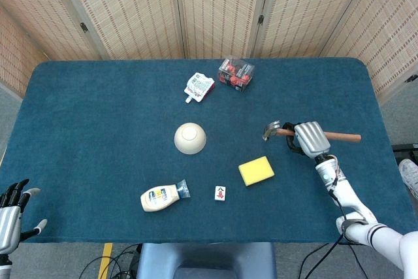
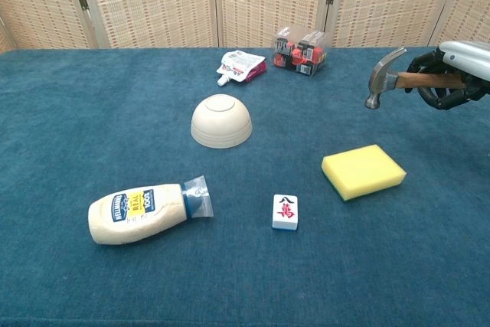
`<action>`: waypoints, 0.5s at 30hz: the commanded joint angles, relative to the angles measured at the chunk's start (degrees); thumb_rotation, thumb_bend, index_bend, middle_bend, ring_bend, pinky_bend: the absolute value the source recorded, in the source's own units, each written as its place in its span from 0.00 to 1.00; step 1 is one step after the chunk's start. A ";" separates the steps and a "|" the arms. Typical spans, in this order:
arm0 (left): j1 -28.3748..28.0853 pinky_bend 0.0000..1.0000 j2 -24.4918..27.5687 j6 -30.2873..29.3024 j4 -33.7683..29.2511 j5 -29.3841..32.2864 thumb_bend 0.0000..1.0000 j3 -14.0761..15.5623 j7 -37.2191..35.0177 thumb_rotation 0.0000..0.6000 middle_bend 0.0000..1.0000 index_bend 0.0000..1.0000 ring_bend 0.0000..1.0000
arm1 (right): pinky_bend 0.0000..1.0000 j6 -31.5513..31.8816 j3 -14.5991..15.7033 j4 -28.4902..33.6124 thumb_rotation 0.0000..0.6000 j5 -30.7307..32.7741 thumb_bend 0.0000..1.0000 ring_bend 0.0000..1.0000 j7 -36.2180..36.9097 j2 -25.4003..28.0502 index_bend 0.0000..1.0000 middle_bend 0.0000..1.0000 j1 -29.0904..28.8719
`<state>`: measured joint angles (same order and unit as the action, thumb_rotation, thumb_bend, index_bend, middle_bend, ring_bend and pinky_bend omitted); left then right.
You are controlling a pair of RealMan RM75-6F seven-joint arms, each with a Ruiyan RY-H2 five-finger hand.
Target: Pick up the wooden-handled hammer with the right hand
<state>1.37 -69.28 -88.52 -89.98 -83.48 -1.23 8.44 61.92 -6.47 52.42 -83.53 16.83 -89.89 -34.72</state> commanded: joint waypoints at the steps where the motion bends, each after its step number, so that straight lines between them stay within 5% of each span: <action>1: -0.01 0.21 0.02 0.03 -0.02 0.02 0.20 -0.01 0.04 1.00 0.13 0.30 0.12 | 0.67 2.14 0.57 1.49 1.00 -1.22 0.76 0.64 0.34 0.69 0.74 0.80 0.92; 15: -0.40 0.21 -0.10 0.88 -0.23 0.03 0.20 0.12 0.23 1.00 0.13 0.29 0.12 | 0.72 9.43 5.47 9.95 1.00 -8.18 0.77 0.67 -3.25 4.85 0.74 0.82 4.27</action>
<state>0.97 -69.37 -87.64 -90.21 -83.45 -1.11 8.67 71.15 -1.44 61.86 -91.30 14.03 -85.44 -30.75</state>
